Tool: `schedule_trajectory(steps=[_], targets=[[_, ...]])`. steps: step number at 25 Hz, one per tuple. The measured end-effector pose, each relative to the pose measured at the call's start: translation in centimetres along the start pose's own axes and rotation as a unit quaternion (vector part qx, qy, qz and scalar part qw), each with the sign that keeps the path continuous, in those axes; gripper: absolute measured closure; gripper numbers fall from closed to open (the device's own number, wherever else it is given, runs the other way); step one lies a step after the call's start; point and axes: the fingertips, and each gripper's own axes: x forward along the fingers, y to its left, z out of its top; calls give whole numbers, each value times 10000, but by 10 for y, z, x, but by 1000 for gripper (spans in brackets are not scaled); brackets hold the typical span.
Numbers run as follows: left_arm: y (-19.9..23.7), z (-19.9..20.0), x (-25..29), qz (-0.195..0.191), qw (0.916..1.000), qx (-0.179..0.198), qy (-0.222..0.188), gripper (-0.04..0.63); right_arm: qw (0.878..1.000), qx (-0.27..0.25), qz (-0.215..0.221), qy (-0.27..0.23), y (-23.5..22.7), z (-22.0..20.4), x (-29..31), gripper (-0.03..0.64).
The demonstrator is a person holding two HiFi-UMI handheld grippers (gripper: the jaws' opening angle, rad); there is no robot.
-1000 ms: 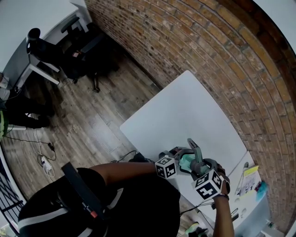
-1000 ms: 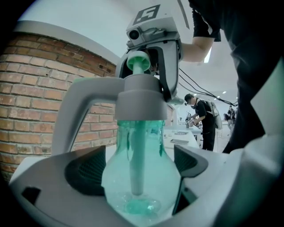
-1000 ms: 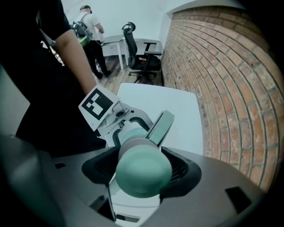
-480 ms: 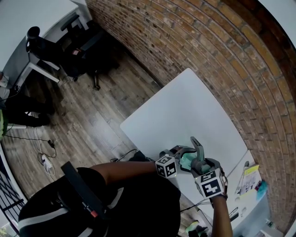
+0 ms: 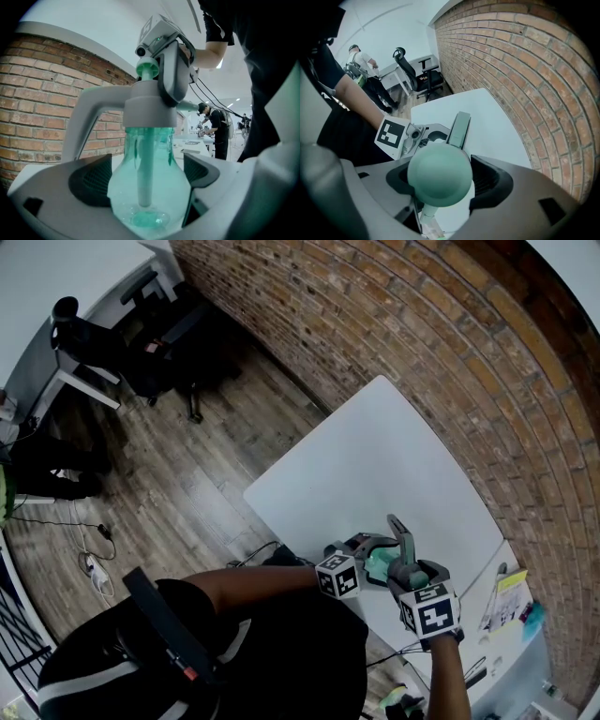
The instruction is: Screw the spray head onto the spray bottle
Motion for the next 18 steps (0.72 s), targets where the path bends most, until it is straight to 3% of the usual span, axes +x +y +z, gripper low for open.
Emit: schedule_trajectory(steps=[7,11,18], targets=[[0,-2,2,-41,9999,11,98,117,10000,-70,10,-50,1,0,2,322],[-3,1,3,-145,9999,20,35,117,9996,-68,-263,-33,-1,0,-8,322],[-3,3,-3,-140,9998,104,-86,123,9967,144,-573,-563,-5,14,-42,324]])
